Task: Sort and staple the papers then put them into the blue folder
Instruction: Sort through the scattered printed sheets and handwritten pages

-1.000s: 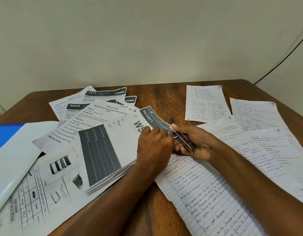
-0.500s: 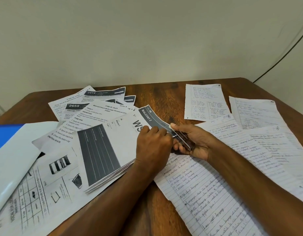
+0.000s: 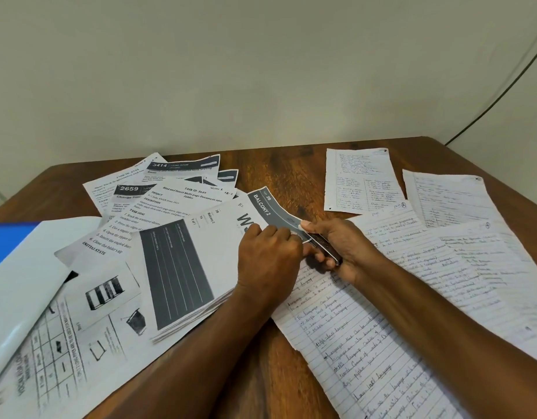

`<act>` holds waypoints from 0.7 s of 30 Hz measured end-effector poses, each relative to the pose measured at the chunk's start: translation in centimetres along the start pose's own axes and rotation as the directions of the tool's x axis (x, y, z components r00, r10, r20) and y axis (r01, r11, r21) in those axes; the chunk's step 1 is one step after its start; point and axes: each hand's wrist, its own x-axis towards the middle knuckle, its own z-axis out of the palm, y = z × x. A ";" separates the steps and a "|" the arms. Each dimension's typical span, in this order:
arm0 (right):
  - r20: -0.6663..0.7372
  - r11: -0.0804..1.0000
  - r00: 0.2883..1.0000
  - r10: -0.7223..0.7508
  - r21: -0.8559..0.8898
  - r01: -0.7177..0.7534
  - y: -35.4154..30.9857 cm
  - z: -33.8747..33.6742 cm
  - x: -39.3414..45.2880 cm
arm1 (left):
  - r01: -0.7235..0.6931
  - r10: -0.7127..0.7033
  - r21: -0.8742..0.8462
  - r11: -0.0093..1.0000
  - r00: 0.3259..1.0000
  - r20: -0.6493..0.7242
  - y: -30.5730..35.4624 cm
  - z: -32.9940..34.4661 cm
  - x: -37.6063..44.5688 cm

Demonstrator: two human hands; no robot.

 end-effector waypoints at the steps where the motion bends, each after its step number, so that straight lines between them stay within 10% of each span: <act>1: -0.003 1.000 1.000 -0.002 -0.006 0.002 -0.1 0.0 -0.1 | 0.003 -0.003 -0.001 1.000 1.000 -0.002 -0.1 0.1 0.0; 13: -0.105 0.944 0.990 -0.093 -0.324 0.054 -2.3 -2.7 -0.9 | 0.052 -0.053 0.024 0.998 0.998 0.038 -0.3 0.1 0.1; 17: -0.257 0.483 0.868 -0.424 -0.875 -0.024 -2.7 -5.8 0.1 | 0.056 -0.059 0.038 0.998 0.995 0.077 -0.2 0.2 0.0; 21: -0.297 0.228 0.809 -0.506 -0.951 -0.207 -2.8 -7.5 0.1 | 0.050 -0.055 0.051 0.997 0.994 0.097 -0.1 0.4 -0.1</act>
